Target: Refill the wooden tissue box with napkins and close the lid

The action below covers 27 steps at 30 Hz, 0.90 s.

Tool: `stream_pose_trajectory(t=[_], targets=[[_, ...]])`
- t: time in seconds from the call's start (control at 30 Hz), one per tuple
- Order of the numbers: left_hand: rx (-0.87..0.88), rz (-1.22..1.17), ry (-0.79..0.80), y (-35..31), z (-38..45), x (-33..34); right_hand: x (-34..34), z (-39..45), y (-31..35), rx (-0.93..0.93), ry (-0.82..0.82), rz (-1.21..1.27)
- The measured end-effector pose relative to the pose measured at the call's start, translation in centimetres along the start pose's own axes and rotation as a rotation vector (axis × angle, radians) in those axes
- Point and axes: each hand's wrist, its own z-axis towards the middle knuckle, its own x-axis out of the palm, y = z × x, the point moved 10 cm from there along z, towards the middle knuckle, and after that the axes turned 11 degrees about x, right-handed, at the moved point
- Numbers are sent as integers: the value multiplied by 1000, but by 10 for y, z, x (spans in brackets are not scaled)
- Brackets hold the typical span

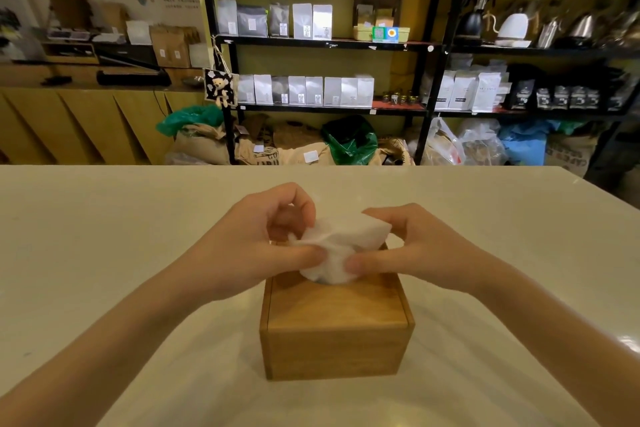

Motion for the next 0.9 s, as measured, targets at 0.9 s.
stream_pose_trajectory(t=[0.9], targets=[[-22,88,-219,-8,11,-50,-54,-31,8,-87,-373,220]])
